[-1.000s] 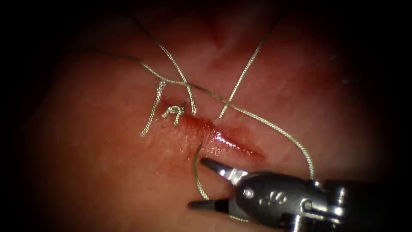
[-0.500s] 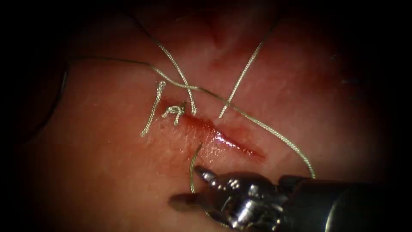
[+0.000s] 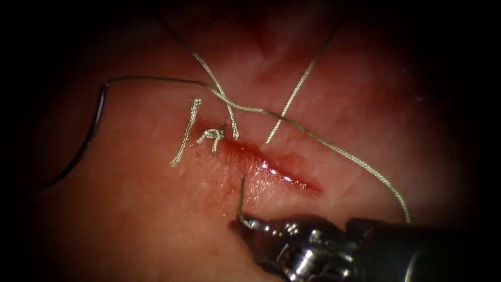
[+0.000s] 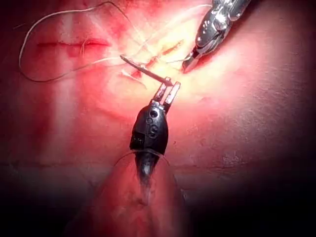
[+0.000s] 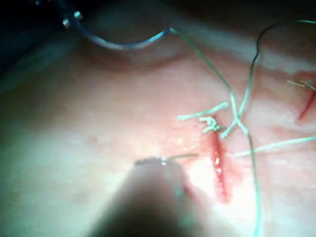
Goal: Wound Closure
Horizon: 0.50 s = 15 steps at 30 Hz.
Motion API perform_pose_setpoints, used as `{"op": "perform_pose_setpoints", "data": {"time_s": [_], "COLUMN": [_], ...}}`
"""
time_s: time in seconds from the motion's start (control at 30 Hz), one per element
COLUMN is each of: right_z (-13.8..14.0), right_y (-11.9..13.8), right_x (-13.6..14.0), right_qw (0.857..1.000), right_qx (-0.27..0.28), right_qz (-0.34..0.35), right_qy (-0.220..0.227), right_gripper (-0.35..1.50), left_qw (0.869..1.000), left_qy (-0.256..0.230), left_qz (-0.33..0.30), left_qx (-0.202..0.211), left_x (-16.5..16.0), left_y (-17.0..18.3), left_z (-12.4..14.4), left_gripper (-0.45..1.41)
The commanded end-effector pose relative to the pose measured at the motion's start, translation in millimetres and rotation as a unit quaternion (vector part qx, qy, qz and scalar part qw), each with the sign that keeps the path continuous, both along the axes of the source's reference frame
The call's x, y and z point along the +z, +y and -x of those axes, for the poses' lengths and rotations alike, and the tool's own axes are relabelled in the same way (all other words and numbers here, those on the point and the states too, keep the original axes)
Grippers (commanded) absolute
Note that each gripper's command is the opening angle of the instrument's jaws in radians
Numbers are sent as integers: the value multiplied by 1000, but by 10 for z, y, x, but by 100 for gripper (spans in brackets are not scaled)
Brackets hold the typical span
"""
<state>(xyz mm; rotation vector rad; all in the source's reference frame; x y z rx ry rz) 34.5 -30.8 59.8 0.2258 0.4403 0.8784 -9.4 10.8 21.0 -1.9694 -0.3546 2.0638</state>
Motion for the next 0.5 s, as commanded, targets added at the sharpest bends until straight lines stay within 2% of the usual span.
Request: {"op": "perform_pose_setpoints", "data": {"time_s": [0.03,0.07,0.1,0.2,0.27,0.4,0.5], "right_z": [3,15,15,31,34,54,62], "right_y": [-12,-27,-27,-59,-67,-108,-116], "right_x": [-10,-24,-24,-44,-48,-59,-61], "right_qw": [1000,1000,1000,998,998,994,993], "right_qx": [-6,-19,-19,-52,-59,-97,-109], "right_qz": [0,6,6,6,4,-4,-8], "right_qy": [4,6,6,21,26,44,42], "right_gripper": [-35,-35,-35,-35,-35,-35,-35], "left_qw": [1000,1000,1000,1000,1000,999,999], "left_qy": [0,2,2,-2,-4,-19,-21], "left_qz": [0,0,0,6,9,24,27], "left_qx": [4,11,11,15,17,26,27], "left_x": [8,10,10,14,15,14,11], "left_y": [-2,0,0,7,9,20,27], "left_z": [8,19,19,44,50,75,78], "left_gripper": [-45,-45,-45,-45,-45,-45,-45]}}
